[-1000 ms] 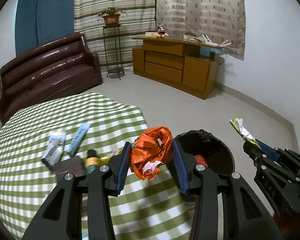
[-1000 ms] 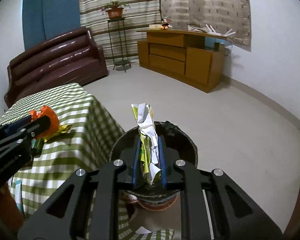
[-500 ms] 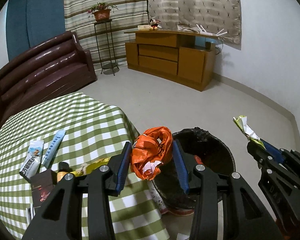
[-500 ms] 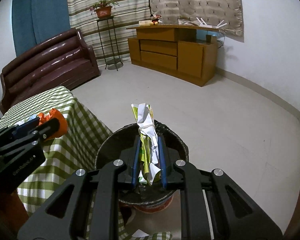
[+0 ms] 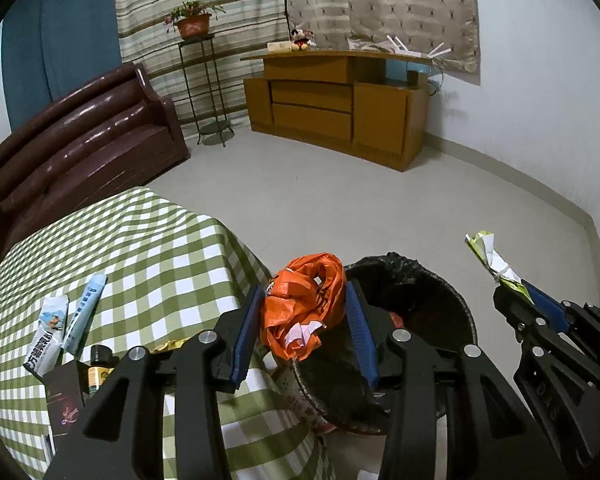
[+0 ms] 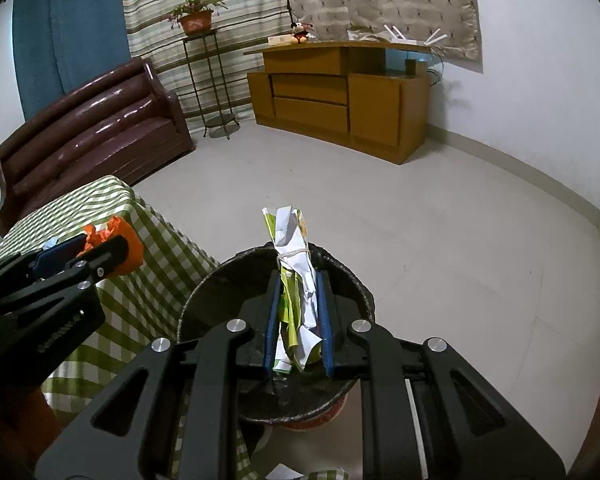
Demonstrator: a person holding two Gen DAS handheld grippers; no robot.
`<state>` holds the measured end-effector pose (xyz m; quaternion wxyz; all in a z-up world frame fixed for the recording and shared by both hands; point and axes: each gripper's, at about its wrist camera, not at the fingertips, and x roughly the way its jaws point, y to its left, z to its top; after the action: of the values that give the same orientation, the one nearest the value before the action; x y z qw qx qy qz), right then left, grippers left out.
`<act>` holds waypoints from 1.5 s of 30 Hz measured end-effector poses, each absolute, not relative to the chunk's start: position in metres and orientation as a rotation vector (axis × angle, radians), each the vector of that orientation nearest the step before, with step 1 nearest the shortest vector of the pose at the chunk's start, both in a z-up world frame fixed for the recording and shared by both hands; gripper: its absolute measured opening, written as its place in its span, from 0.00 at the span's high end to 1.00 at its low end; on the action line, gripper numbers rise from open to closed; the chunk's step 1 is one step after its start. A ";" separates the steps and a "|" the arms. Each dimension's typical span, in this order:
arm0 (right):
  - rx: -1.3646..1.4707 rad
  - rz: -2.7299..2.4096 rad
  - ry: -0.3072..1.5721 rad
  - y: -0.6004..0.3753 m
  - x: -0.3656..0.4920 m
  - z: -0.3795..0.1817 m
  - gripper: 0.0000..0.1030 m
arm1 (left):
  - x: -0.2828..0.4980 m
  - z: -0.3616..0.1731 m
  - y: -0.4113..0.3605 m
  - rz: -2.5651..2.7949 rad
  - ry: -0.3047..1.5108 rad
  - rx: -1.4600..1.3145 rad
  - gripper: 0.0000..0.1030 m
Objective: Collect trash
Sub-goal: 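Open both grippers to drop the wrappers into the wastebasket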
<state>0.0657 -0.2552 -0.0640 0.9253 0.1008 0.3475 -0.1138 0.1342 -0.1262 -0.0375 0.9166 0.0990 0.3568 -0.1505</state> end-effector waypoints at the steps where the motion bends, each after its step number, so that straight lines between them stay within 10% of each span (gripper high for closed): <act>1: 0.209 -0.231 0.717 -0.256 0.067 -0.065 0.83 | 0.136 -0.039 -0.128 -0.307 0.740 0.206 0.58; 5: 0.229 -0.232 0.719 -0.259 0.072 -0.068 0.74 | 0.139 -0.037 -0.130 -0.302 0.741 0.206 0.40; 24: 0.242 -0.261 0.679 -0.253 0.062 -0.051 0.48 | 0.128 -0.024 -0.108 -0.276 0.730 0.168 0.37; 45: 0.134 -0.151 0.695 -0.184 0.027 -0.029 0.47 | 0.068 -0.008 -0.020 -0.184 0.714 0.120 0.36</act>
<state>0.0266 -0.1844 -0.0286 0.9352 0.0656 0.3400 -0.0739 0.0682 -0.0204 -0.0085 0.9310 0.0584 0.3489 -0.0897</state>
